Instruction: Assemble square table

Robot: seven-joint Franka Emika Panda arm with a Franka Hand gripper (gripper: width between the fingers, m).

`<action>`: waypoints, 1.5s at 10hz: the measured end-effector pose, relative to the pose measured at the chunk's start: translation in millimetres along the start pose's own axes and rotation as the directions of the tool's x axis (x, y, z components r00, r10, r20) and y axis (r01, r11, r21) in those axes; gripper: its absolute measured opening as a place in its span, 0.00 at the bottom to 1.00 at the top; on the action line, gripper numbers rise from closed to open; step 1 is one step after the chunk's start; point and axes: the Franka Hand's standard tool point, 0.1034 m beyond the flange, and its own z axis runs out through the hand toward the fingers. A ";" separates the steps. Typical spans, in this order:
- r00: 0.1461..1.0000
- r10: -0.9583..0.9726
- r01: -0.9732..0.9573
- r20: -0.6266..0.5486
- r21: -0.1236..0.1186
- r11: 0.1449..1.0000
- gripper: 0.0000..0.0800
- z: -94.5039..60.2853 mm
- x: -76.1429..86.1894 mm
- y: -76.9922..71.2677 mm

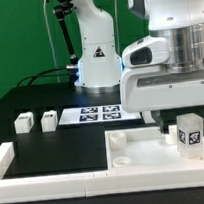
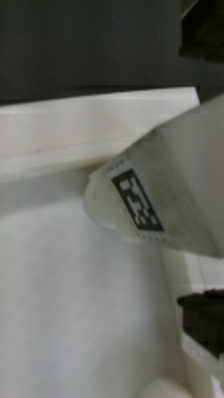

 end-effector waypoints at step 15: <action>0.584 0.811 -0.812 0.032 0.020 0.583 0.36 1.0 0.8 3.0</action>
Offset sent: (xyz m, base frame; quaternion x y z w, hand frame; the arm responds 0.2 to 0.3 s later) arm 0.0000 0.0000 0.0000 0.0000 0.0000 0.0000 1.0000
